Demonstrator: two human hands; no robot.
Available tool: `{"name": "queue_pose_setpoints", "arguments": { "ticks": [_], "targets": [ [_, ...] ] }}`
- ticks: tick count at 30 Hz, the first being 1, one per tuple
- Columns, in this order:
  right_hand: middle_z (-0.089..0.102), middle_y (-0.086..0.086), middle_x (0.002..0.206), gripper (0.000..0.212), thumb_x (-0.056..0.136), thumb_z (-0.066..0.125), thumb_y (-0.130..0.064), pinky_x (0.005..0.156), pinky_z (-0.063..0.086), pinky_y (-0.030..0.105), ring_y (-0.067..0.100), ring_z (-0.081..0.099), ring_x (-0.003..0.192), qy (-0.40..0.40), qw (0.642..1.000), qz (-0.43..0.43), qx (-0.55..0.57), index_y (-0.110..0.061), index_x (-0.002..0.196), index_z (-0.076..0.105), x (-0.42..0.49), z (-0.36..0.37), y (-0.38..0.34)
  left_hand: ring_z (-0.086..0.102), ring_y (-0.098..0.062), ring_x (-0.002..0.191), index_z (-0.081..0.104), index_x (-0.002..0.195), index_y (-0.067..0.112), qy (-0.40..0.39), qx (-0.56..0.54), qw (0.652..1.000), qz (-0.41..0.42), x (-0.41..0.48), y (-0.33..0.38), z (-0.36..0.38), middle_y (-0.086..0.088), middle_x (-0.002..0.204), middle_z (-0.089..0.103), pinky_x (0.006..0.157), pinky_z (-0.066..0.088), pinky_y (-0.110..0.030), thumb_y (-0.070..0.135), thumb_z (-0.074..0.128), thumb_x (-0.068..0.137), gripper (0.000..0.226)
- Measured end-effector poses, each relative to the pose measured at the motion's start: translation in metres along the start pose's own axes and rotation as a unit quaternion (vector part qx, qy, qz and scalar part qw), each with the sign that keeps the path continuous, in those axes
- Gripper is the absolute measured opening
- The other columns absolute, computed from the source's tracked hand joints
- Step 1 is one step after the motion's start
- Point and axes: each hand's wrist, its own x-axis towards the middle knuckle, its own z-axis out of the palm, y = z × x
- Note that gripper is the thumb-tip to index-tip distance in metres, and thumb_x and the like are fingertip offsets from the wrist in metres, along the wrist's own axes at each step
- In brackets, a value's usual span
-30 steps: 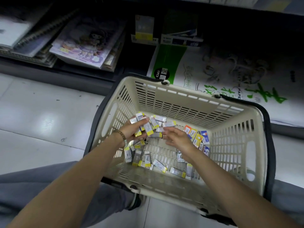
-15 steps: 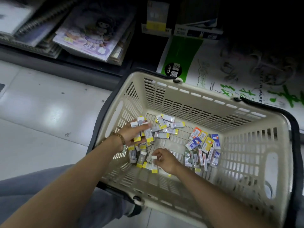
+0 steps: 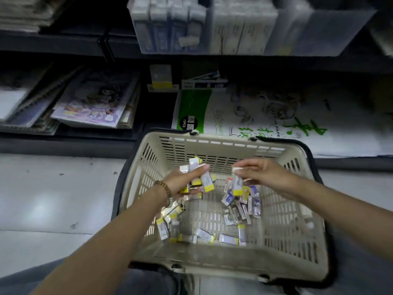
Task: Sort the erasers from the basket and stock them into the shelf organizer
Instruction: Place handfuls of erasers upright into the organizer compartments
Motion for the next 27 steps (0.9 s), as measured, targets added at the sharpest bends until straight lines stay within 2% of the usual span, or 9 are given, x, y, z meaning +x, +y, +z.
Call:
{"name": "queue_pose_setpoints", "arguments": {
  "ticks": [2, 4, 5, 6, 8, 11, 14, 19, 27],
  "targets": [
    [0.074, -0.006, 0.084, 0.027, 0.073, 0.072, -0.023, 0.064, 0.051, 0.013, 0.001, 0.066, 0.073, -0.011, 0.999, -0.037, -0.007, -0.019, 0.101, 0.07, -0.025, -0.018, -0.04, 0.071, -0.007, 0.076, 0.074, 0.08, 0.02, -0.028, 0.041, 0.999, 0.022, -0.011, 0.029, 0.017, 0.0, 0.084, 0.075, 0.057, 0.054, -0.02, 0.044, 0.081, 0.056, 0.035],
    [0.074, -0.002, 0.087, 0.029, 0.07, 0.071, -0.028, 0.066, 0.051, 0.013, 0.004, 0.067, 0.078, -0.016, 0.997, -0.077, -0.005, -0.02, 0.097, 0.071, -0.049, -0.03, -0.076, 0.068, -0.015, 0.094, 0.075, 0.091, 0.023, -0.033, 0.092, 0.993, 0.063, -0.023, 0.06, 0.034, -0.003, 0.1, 0.073, 0.071, 0.056, -0.028, 0.062, 0.083, 0.038, 0.066],
    [0.074, -0.001, 0.088, 0.026, 0.069, 0.072, -0.028, 0.067, 0.051, 0.014, 0.006, 0.067, 0.079, -0.017, 0.995, -0.098, -0.001, -0.02, 0.094, 0.072, -0.059, -0.033, -0.091, 0.067, -0.016, 0.098, 0.074, 0.096, 0.025, -0.028, 0.115, 0.99, 0.081, -0.028, 0.074, 0.041, -0.002, 0.104, 0.072, 0.077, 0.056, -0.032, 0.07, 0.081, 0.032, 0.079],
    [0.073, 0.001, 0.087, 0.023, 0.069, 0.072, -0.028, 0.068, 0.052, 0.015, 0.007, 0.067, 0.079, -0.017, 0.993, -0.119, 0.0, -0.02, 0.091, 0.072, -0.068, -0.034, -0.105, 0.068, -0.014, 0.095, 0.074, 0.094, 0.028, -0.027, 0.126, 0.986, 0.104, -0.036, 0.088, 0.048, 0.0, 0.101, 0.073, 0.074, 0.056, -0.032, 0.076, 0.078, 0.027, 0.082],
    [0.073, 0.001, 0.084, 0.021, 0.069, 0.071, -0.026, 0.069, 0.053, 0.016, 0.007, 0.066, 0.077, -0.005, 0.986, -0.164, 0.005, -0.018, 0.089, 0.071, -0.082, -0.036, -0.127, 0.07, -0.005, 0.077, 0.074, 0.077, 0.037, -0.035, 0.111, 0.981, 0.155, -0.054, 0.112, 0.064, 0.006, 0.087, 0.075, 0.056, 0.053, -0.021, 0.079, 0.074, 0.023, 0.068],
    [0.074, 0.004, 0.09, 0.024, 0.074, 0.068, -0.023, 0.069, 0.053, 0.017, 0.011, 0.07, 0.081, -0.002, 0.977, -0.213, 0.027, -0.013, 0.096, 0.07, -0.092, -0.035, -0.149, 0.07, -0.005, 0.071, 0.073, 0.075, 0.038, -0.008, 0.103, 0.972, 0.211, -0.08, 0.138, 0.086, 0.005, 0.085, 0.075, 0.047, 0.046, -0.016, 0.079, 0.072, 0.032, 0.06],
    [0.074, 0.009, 0.095, 0.028, 0.075, 0.069, -0.025, 0.069, 0.055, 0.02, 0.018, 0.071, 0.086, -0.01, 0.975, -0.221, 0.033, -0.013, 0.099, 0.071, -0.095, -0.035, -0.168, 0.067, -0.003, 0.062, 0.073, 0.073, 0.037, 0.026, 0.084, 0.969, 0.232, -0.093, 0.154, 0.095, 0.007, 0.079, 0.074, 0.047, 0.046, -0.015, 0.079, 0.07, 0.038, 0.055],
    [0.074, 0.01, 0.091, 0.029, 0.068, 0.072, -0.025, 0.078, 0.056, 0.024, 0.019, 0.07, 0.082, 0.028, 0.966, -0.25, 0.065, -0.011, 0.093, 0.069, -0.089, -0.032, -0.179, 0.068, -0.002, 0.066, 0.073, 0.083, 0.028, 0.043, 0.075, 0.966, 0.245, -0.095, 0.163, 0.097, 0.008, 0.082, 0.075, 0.052, 0.049, -0.016, 0.08, 0.066, 0.033, 0.073],
    [0.07, 0.003, 0.079, 0.04, 0.062, 0.074, -0.036, 0.053, 0.048, 0.017, 0.009, 0.056, 0.055, 0.004, 0.977, -0.199, 0.073, -0.015, 0.095, 0.071, -0.085, -0.022, -0.183, 0.065, -0.001, 0.061, 0.071, 0.092, 0.018, 0.022, 0.057, 0.964, 0.257, -0.099, 0.18, 0.095, 0.005, 0.075, 0.073, 0.048, 0.046, -0.014, 0.065, 0.066, 0.046, 0.066]
  ]
}}
